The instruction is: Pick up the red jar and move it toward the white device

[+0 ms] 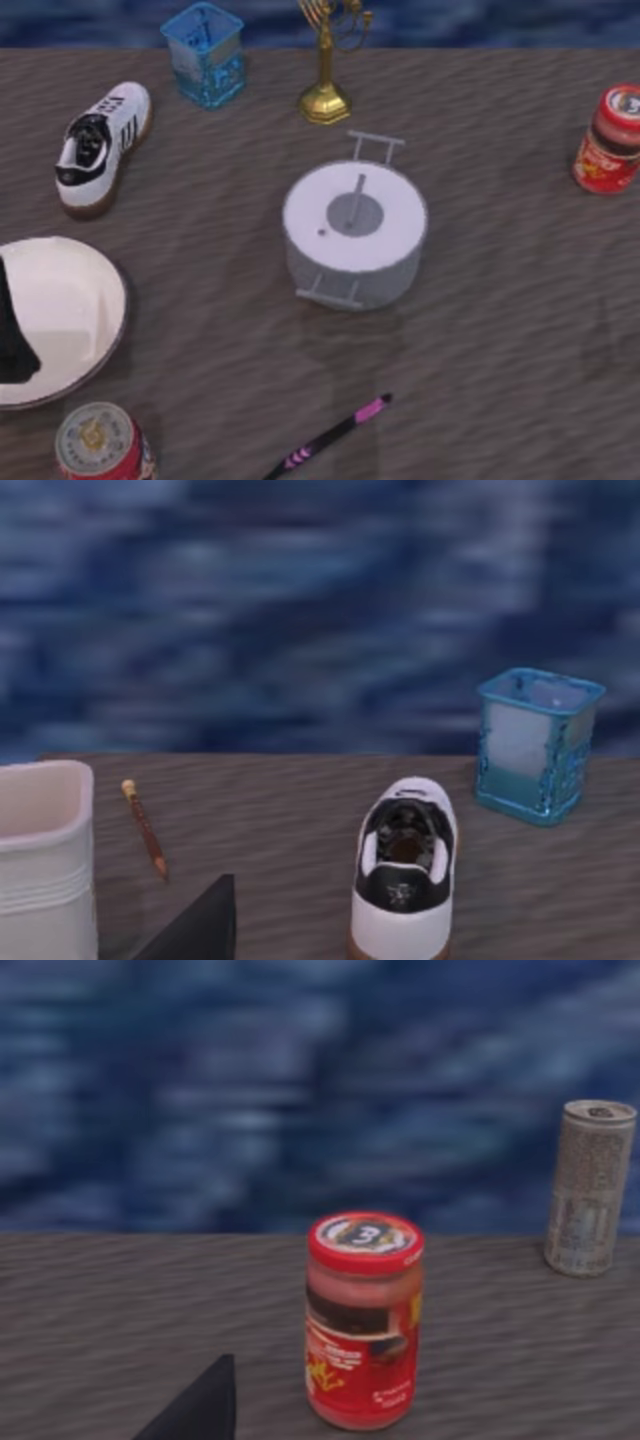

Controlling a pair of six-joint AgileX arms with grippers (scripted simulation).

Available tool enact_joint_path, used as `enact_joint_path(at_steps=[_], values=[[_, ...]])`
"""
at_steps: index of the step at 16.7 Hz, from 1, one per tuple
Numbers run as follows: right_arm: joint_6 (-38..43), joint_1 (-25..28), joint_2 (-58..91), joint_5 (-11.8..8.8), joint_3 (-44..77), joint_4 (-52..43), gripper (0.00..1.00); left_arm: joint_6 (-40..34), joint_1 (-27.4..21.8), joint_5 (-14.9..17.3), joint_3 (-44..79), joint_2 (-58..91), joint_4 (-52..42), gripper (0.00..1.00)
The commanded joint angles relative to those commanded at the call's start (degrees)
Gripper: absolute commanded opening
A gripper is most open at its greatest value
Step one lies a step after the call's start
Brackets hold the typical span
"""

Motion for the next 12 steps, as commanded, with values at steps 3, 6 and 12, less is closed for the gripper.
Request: enact_joint_path(at_steps=[3,6,12], values=[[0.0,0.1,0.4,-0.1,0.5,-0.2,1.00,0.0,0.0,0.0,0.0,0.0,0.0,1.00],[-0.2,0.5,4.5,-0.7,5.2,-2.6,1.00,0.0,0.0,0.0,0.0,0.0,0.0,1.00],[-1.3,1.2,24.7,-1.9,27.4,-14.7,1.00,0.0,0.0,0.0,0.0,0.0,0.0,1.00]])
